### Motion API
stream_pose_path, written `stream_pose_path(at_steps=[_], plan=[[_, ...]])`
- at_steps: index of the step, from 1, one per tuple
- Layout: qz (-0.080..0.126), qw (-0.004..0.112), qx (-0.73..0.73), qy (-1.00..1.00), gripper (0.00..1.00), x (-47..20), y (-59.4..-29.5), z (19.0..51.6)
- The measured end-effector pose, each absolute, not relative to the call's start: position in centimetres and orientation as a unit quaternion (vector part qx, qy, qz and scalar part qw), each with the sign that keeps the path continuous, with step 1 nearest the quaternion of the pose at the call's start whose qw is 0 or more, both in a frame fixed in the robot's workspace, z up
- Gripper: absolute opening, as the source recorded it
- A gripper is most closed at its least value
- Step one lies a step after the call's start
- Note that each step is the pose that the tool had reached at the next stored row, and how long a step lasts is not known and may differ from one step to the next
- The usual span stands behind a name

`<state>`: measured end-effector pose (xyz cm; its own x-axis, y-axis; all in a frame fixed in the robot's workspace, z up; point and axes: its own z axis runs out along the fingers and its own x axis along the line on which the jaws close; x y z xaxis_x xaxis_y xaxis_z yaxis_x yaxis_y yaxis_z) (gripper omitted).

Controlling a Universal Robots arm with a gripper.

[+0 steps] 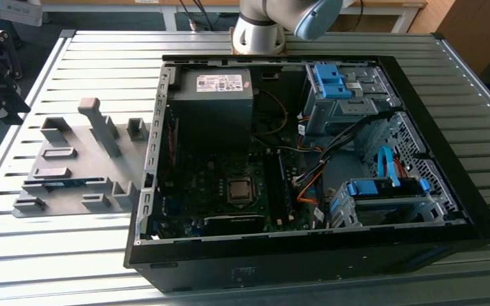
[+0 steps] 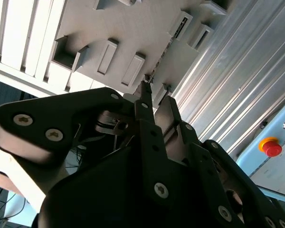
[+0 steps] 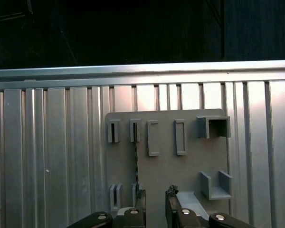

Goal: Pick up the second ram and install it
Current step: 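Pick up the second ram and move it above second insertion slot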

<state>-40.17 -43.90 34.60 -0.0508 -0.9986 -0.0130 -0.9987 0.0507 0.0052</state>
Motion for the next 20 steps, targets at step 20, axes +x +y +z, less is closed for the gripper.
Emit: stream_pose_path(at_steps=[20], plan=[[0.006, 0.003, -0.709, 0.705, 0.38, -40.17, -43.93, 34.37]])
